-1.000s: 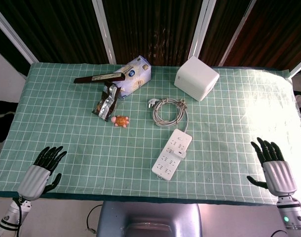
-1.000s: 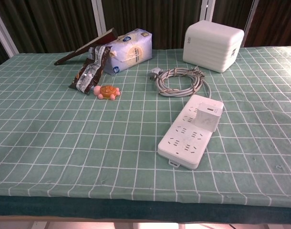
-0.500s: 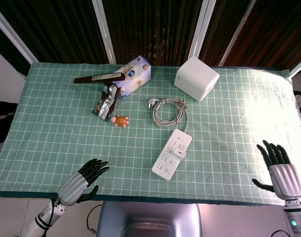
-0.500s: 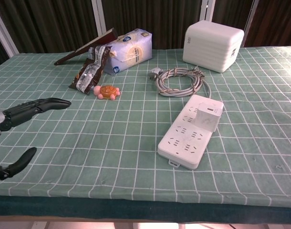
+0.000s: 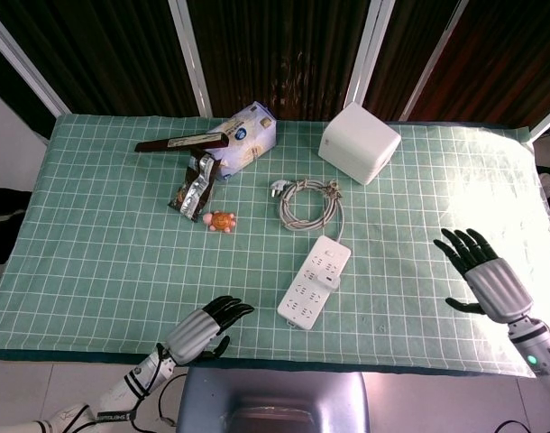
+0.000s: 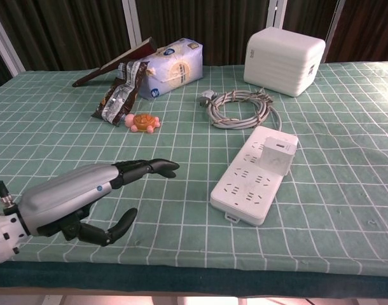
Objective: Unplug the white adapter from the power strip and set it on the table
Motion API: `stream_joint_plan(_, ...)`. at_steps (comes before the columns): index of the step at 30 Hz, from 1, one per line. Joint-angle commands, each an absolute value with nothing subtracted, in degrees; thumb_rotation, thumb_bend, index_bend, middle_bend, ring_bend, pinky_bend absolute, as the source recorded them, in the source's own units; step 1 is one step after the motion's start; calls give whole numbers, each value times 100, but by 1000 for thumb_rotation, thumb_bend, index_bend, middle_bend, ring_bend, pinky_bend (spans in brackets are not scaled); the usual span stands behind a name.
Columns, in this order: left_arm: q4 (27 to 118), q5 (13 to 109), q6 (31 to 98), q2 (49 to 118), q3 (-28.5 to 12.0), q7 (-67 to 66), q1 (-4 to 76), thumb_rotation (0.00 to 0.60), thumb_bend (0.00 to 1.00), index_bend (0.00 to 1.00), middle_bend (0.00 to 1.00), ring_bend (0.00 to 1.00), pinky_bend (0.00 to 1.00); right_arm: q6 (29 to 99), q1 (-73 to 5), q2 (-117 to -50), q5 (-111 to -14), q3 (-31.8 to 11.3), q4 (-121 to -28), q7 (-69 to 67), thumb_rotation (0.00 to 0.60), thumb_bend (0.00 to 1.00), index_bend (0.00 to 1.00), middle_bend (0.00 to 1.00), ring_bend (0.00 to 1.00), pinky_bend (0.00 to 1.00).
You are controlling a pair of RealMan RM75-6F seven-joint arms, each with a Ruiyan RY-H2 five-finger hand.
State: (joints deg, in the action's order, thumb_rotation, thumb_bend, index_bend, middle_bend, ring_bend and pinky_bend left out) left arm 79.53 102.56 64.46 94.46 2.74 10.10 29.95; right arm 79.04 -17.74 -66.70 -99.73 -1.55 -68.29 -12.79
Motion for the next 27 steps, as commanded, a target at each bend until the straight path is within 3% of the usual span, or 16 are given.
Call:
stream_joint_plan(1,7834,10228,6441,9629,235,876,3084,600,625,13,116,66,117,7500,-2038,-6772,-9843,-242,-6790,-1283,600,121,0,0,0,0)
stream_joint_plan(16,7510,10283,6425,10414,333,465,3344,600,605,0,115,64,105,6886,-2789,-7538,-10066,-54,-6279,-1233,600,131,0,0,0,0)
stream_joint_plan(27,6868,10113,6280,10956,279,689,3568,600,606,0,114,64,96,6947,-3130,-7824,-10329,138,-6005,-1522,600,176,0,0,0,0)
